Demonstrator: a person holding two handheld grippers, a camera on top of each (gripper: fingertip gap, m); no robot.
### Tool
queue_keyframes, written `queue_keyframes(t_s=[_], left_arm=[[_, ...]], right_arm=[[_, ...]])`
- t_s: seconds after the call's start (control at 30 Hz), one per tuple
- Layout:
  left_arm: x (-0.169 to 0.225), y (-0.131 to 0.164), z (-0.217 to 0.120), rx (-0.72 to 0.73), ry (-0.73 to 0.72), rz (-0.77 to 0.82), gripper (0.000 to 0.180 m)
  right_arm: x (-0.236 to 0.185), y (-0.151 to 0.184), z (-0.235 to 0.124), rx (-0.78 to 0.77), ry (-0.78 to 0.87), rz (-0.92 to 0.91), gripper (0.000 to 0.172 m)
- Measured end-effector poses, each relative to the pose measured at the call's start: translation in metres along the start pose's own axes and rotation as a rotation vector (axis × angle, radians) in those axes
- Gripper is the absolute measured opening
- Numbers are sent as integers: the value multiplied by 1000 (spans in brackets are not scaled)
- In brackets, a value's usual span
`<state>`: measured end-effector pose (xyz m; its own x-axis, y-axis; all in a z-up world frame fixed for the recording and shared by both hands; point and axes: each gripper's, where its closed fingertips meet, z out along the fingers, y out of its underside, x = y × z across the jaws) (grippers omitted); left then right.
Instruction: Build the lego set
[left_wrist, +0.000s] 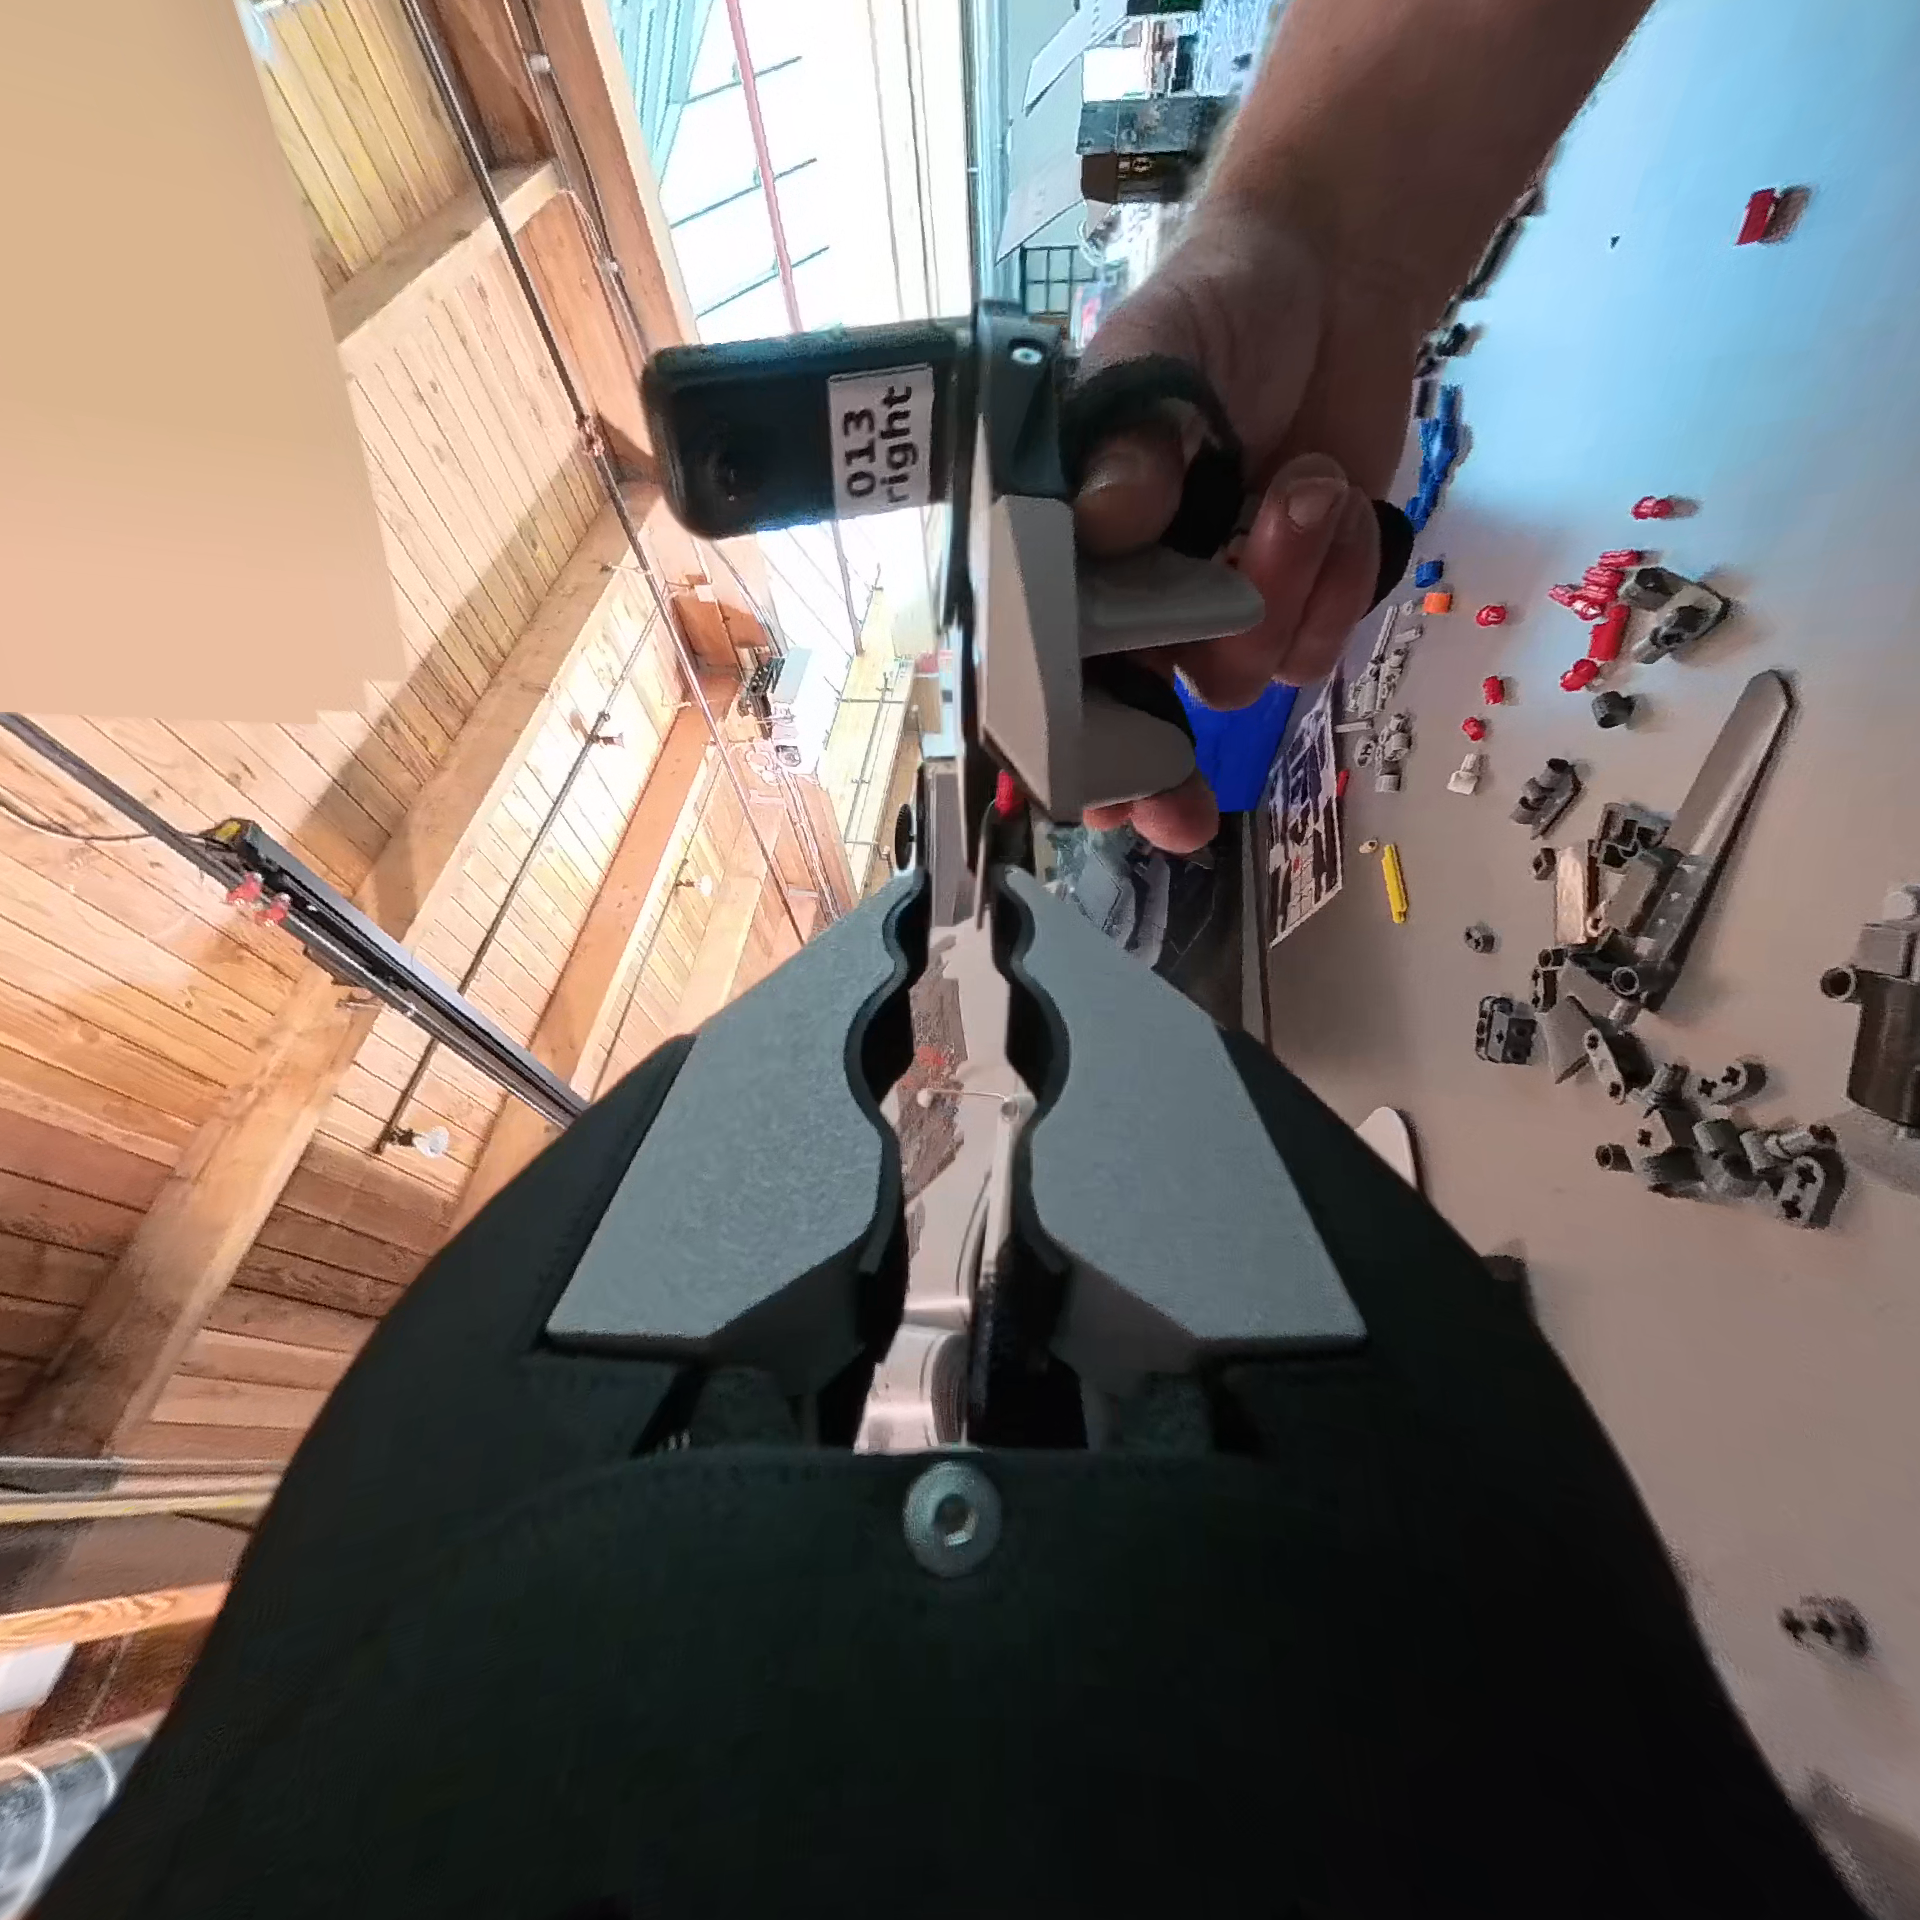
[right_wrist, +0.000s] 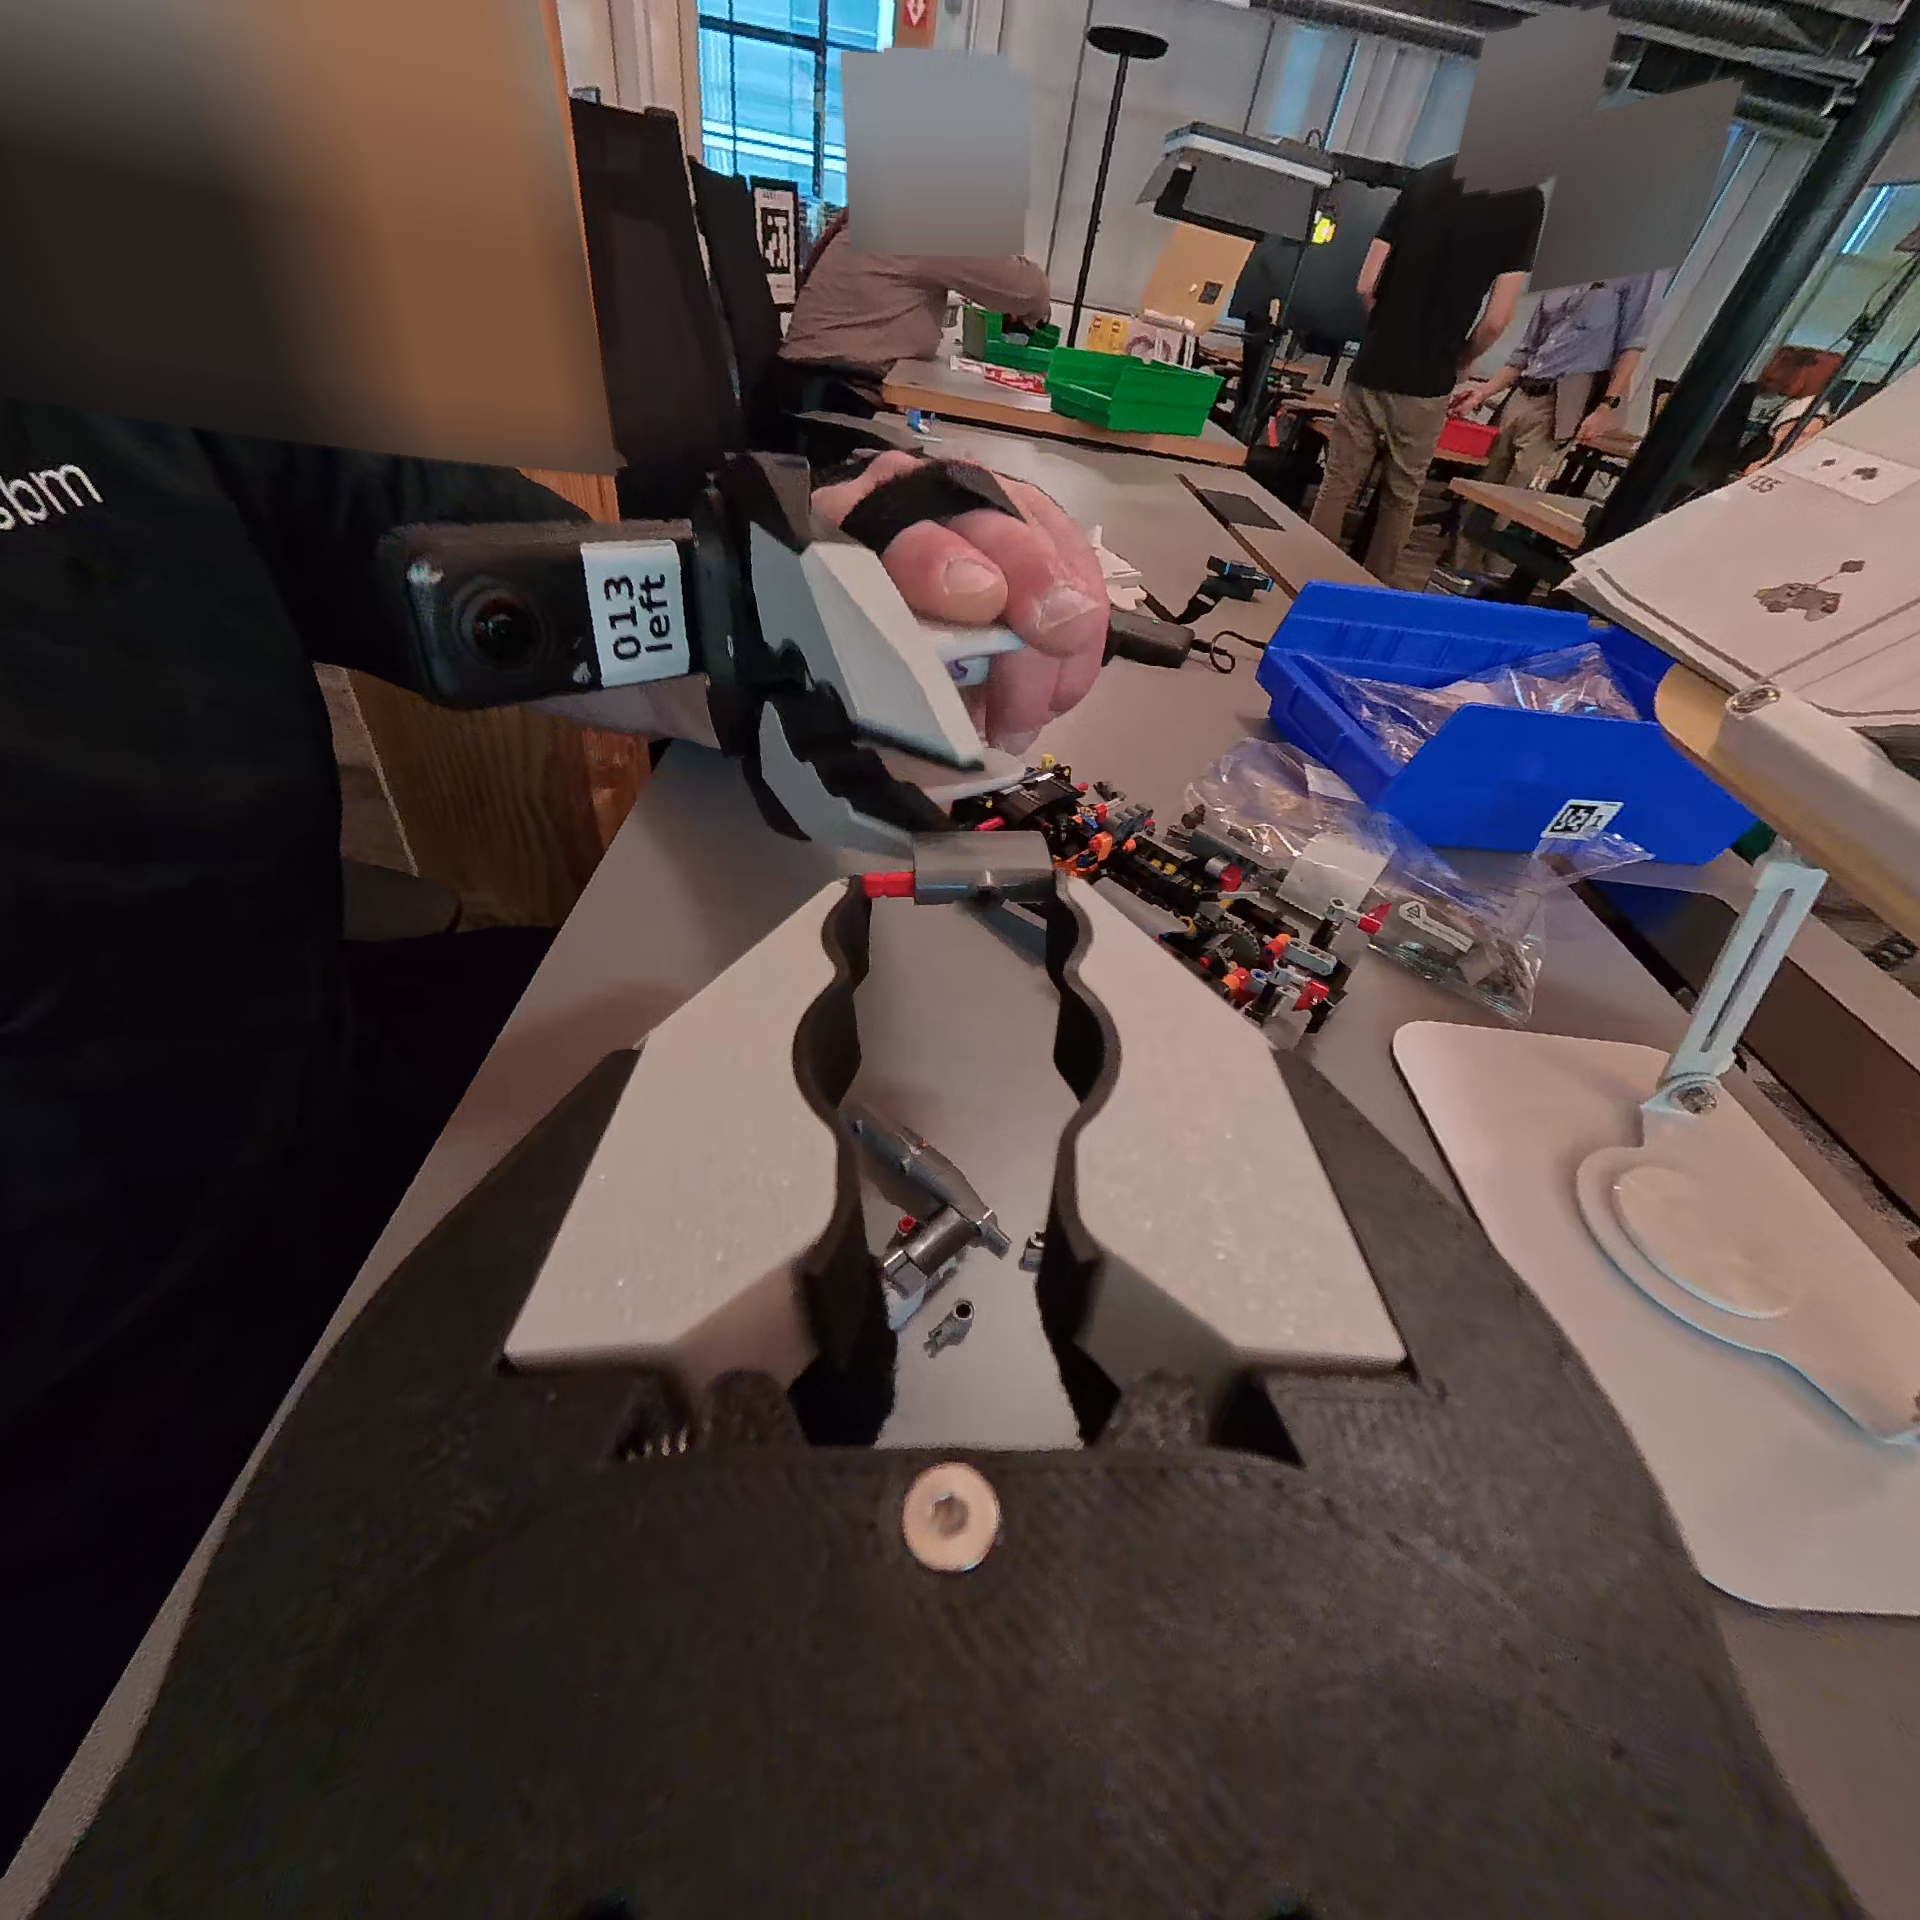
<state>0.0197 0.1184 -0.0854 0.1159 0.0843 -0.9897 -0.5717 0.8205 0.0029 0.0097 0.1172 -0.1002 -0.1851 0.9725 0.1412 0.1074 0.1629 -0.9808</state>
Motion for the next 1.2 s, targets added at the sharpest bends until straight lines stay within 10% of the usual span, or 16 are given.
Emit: queue_keyframes(t_s=[1.2], left_arm=[[76,39,-59,-218,309,-236,6]], right_arm=[[-64,161,-43,-854,117,44,32]])
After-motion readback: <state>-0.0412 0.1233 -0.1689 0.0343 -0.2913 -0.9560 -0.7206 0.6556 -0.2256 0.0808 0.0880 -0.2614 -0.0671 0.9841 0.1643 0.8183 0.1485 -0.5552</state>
